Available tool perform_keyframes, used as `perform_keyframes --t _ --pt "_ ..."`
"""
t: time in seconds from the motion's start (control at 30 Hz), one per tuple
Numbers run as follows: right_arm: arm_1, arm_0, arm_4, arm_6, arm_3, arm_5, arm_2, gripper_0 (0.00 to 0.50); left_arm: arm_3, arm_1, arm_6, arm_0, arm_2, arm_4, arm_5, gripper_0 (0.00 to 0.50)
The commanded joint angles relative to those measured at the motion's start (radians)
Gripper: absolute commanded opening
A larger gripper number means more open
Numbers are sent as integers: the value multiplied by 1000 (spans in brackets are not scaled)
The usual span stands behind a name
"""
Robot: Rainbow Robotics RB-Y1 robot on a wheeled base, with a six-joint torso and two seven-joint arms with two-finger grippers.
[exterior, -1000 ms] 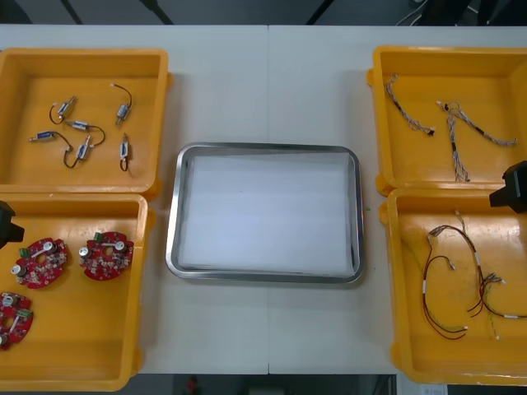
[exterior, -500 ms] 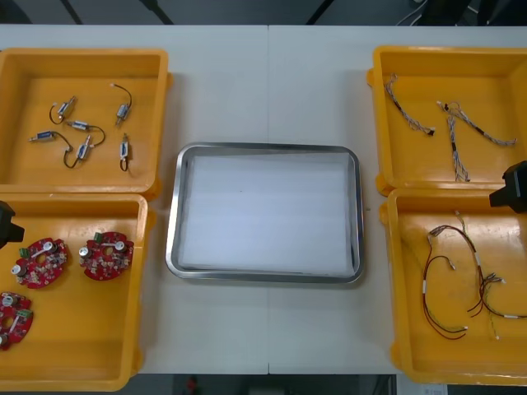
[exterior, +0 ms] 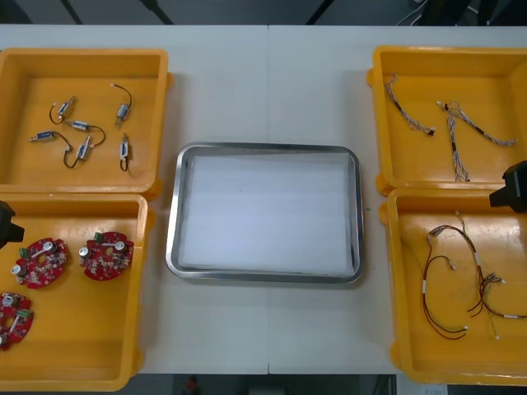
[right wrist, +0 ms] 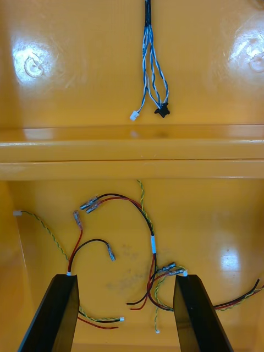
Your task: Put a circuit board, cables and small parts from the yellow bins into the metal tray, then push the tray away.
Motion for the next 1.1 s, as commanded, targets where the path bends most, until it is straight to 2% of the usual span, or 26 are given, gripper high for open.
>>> perform_keyframes --t 0.03,0.37,0.53,0.57,0.6,0.67,0.7,0.77,0.9,1.1 --pt "7 9 3 18 -5 2 -20 500 -24 42 -13 19 27 7 -9 500" --pt "5 43 -5 21 -5 5 -9 500 -24 42 -13 19 27 7 -9 500" --pt "-30 46 -79 58 -3 23 -11 500 -24 42 -13 19 27 7 -9 500" --pt "-39 49 -94 95 -5 23 -11 500 -24 42 -13 19 27 7 -9 500" --pt "-42 50 -102 112 -3 25 -9 500 -29 20 -168 22 21 12 -12 500" --pt "-49 58 -108 146 -5 25 -11 500 -29 20 -168 20 21 15 -12 500" --pt "-58 72 -111 218 -8 25 -11 500 -27 17 -177 19 27 27 -24 500" --pt "-61 81 -112 268 -8 25 -11 500 -26 17 -180 17 38 55 -35 500" --pt "-75 112 -117 431 -12 23 -12 500 13 25 -213 17 74 144 -50 500" --pt "-85 145 -126 693 -14 15 -12 500 83 37 -377 19 96 156 -52 500"
